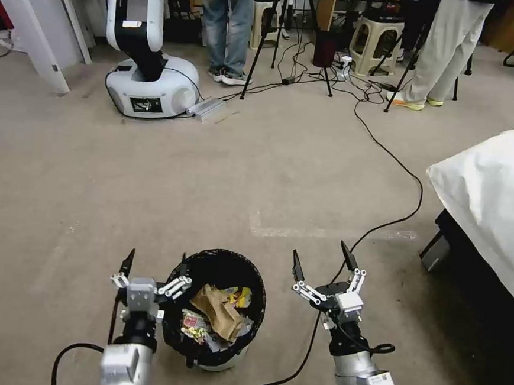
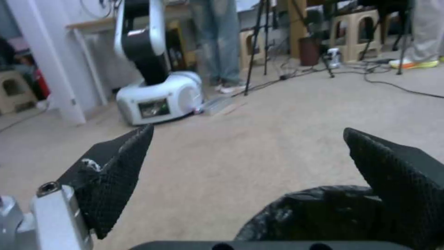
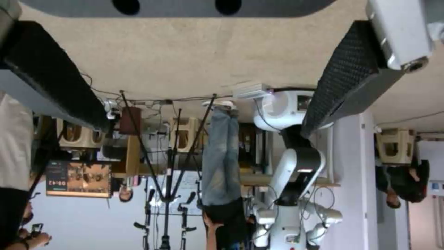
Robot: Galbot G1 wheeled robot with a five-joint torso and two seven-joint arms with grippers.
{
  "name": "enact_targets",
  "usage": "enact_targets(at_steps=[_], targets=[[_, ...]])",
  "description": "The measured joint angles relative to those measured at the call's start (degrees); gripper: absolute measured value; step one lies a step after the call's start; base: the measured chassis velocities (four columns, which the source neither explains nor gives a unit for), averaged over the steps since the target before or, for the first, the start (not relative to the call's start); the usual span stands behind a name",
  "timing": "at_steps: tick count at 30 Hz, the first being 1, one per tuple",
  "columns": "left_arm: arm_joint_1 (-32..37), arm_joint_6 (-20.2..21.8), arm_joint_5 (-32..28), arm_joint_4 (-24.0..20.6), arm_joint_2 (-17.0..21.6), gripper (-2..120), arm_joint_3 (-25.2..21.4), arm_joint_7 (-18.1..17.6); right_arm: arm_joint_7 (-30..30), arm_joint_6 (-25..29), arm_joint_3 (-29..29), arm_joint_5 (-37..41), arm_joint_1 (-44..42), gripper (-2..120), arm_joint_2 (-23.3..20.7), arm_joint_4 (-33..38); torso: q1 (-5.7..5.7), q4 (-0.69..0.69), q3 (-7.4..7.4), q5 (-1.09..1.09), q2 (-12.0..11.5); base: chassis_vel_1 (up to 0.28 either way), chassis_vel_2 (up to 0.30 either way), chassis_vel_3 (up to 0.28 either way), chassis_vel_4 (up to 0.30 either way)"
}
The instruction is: Pick up the trash bin, then pick up the garbage from the floor and place it into the trash bin.
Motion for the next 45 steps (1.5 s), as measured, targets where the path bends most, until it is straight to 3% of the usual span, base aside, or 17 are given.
enact_targets(at_steps=[3, 8, 45], targets=[[0.3, -2.8, 1.9, 1.8, -0.2, 100, 0.3, 0.0, 0.1, 0.6, 0.0, -0.9, -0.3, 100, 0.6, -0.8, 0.00, 0.00, 0.00, 0.01, 0.0, 0.000, 0.000, 0.000, 0.000], [0.5, -3.3, 1.9, 2.5, -0.2, 100, 0.6, -0.5, 0.3, 0.9, 0.1, -1.8, -0.6, 100, 1.0, -1.2, 0.00, 0.00, 0.00, 0.00, 0.0, 0.000, 0.000, 0.000, 0.000], [0.4, -2.5, 1.2, 2.4, -0.2, 100, 0.6, -0.9, 0.3, 1.0, 0.2, -2.0, -0.5, 100, 1.0, -1.3, 0.00, 0.00, 0.00, 0.00, 0.0, 0.000, 0.000, 0.000, 0.000]])
